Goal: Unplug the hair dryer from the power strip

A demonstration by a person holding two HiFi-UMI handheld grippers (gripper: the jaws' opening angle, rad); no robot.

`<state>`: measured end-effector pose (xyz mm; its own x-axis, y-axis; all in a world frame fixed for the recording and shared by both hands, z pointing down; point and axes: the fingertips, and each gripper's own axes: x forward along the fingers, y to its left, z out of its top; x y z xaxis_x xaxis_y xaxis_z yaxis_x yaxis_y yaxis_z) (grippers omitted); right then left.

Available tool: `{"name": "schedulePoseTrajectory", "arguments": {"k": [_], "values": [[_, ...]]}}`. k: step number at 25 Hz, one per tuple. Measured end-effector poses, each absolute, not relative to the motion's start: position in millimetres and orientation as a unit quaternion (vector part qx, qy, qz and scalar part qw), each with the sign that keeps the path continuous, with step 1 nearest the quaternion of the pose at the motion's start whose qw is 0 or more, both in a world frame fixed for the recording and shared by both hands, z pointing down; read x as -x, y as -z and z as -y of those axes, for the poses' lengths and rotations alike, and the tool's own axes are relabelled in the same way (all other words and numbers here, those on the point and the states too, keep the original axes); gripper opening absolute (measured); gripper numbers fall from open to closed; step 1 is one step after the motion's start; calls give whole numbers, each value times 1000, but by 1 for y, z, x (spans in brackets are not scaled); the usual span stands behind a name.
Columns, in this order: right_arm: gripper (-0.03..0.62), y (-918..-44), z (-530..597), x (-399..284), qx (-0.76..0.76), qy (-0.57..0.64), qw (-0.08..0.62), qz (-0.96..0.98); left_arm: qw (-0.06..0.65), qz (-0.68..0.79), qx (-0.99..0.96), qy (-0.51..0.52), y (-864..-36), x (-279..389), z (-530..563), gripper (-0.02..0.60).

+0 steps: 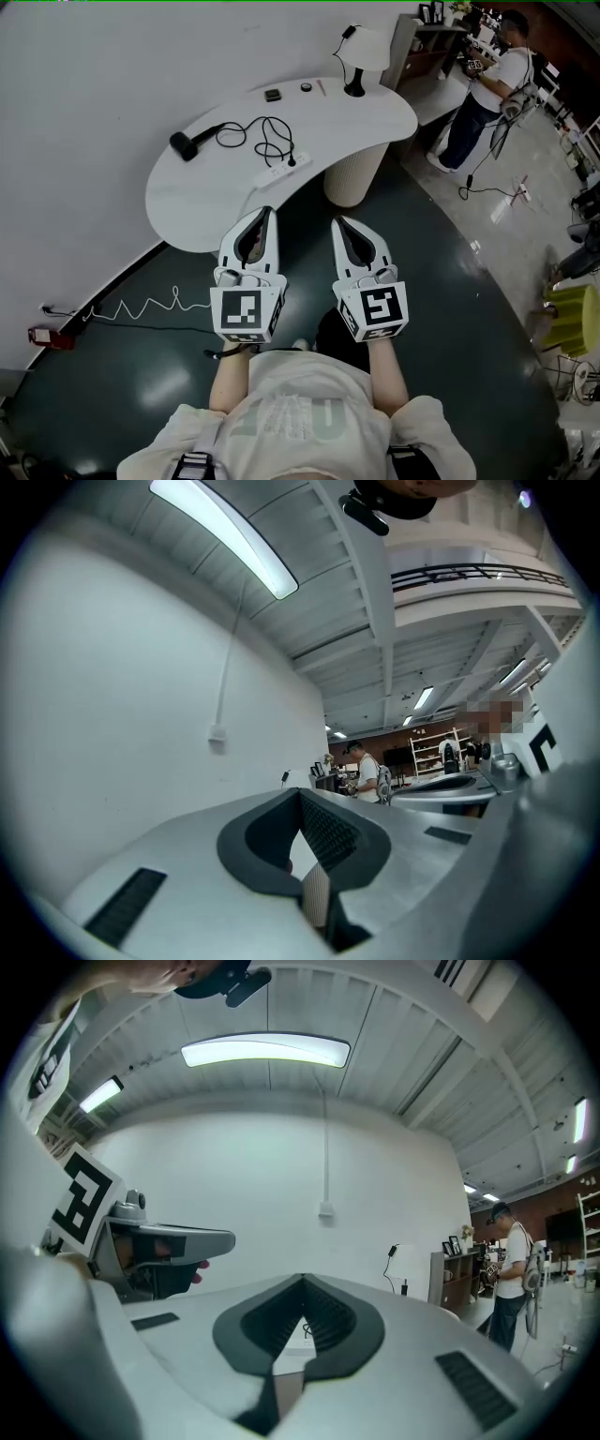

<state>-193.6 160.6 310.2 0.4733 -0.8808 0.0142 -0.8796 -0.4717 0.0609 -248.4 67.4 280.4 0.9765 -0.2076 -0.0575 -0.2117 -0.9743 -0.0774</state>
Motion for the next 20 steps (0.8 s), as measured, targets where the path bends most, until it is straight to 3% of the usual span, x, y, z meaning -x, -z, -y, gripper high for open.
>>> {"name": "schedulePoseTrajectory", "arguments": {"k": [9,20], "values": [[4,-314,-111,108,-830,24,33,557,52,-117,991,-27,-286,160,-35,6],[5,-281,-19,-83,-756,51,53,651,67,-201,977,-36,-266,-20,36,6]]}}
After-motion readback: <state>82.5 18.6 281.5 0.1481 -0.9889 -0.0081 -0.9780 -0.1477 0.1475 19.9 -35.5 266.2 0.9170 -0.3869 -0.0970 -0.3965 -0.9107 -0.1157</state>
